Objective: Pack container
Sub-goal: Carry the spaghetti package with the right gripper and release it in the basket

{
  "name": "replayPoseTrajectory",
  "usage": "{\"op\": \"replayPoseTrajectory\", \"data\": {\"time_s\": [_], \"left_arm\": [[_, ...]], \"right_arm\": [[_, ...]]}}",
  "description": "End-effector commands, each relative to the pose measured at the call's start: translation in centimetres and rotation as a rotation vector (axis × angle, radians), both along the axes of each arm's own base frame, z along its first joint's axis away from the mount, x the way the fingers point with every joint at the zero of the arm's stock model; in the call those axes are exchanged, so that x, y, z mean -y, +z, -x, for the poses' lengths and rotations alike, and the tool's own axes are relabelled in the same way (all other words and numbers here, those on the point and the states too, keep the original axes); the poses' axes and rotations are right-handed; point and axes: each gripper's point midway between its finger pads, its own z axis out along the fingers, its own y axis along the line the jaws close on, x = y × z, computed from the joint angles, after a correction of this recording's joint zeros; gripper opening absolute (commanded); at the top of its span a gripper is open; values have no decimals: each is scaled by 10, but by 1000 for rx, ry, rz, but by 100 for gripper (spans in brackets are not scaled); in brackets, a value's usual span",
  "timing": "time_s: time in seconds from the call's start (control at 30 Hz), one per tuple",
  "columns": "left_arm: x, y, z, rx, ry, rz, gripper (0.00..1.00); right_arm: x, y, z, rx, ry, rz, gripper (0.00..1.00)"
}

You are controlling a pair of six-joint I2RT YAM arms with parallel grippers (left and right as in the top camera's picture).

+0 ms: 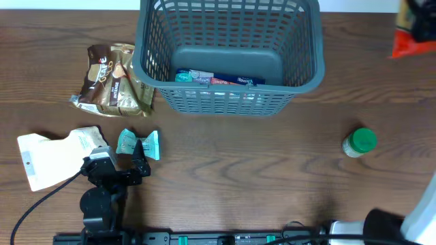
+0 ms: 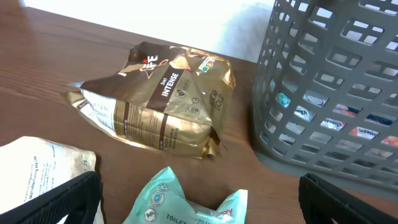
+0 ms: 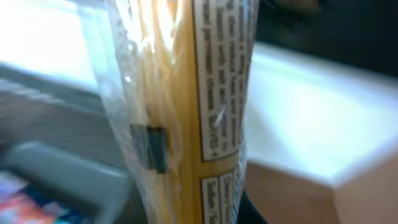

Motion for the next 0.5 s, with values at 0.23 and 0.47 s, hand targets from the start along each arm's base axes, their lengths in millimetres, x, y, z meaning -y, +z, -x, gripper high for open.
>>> {"op": "replayPoseTrajectory", "data": {"time_s": [0.23, 0.47], "left_arm": [[0, -14, 2, -40, -1, -2, 99], [0, -14, 2, -40, -1, -2, 98]], "right_arm": [[-158, -19, 32, 54, 613, 315, 1], [-196, -52, 29, -2, 696, 468, 1]]}}
